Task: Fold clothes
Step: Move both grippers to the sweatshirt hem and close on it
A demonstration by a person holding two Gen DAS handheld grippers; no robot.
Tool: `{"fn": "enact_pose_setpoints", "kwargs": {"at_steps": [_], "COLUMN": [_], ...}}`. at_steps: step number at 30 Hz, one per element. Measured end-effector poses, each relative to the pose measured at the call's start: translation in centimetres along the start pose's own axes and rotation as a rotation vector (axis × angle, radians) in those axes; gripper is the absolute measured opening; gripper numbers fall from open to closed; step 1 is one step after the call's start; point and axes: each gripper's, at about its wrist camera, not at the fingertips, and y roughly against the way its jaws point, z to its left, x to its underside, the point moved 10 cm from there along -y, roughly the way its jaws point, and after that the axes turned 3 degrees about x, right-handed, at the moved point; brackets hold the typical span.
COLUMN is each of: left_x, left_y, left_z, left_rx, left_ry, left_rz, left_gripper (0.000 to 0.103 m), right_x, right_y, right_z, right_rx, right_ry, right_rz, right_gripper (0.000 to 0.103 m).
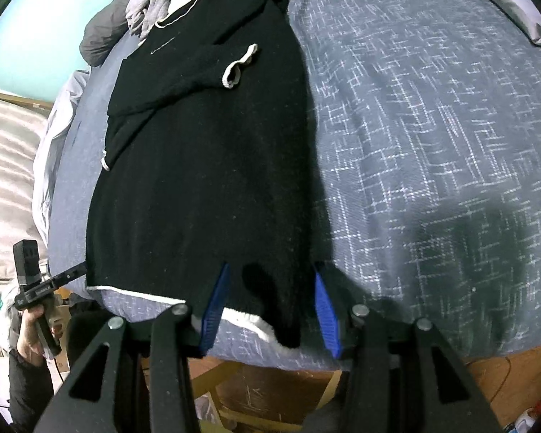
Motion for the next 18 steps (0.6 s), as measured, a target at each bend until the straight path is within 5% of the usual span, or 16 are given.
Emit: {"fn": "enact_pose_setpoints", "kwargs": {"at_steps": [4,13,18], "left_x": [0.4,0.8,0.6], "left_y": [-0.9,-1.2,-0.8], "left_z": [-0.1,-0.6,-1.2], "left_rx": [0.015,0.021,0.032], "left_ry": [-0.005,-0.025,-0.045], "left_rz": [0.011,0.001,-0.017], "left_gripper": [0.048,0.017,0.009], "right_x": [0.1,0.2,0.3], "right_y": [0.0,-0.1,0.0], "right_z": [-0.2,0.3,0.4], "right_rx": [-0.002,0.012,0.044], "right_ry": [0.000,0.033,0.079], "right_rz": [0.002,0.000,-0.017], "right_gripper": [0.046,0.045,0.011]}}
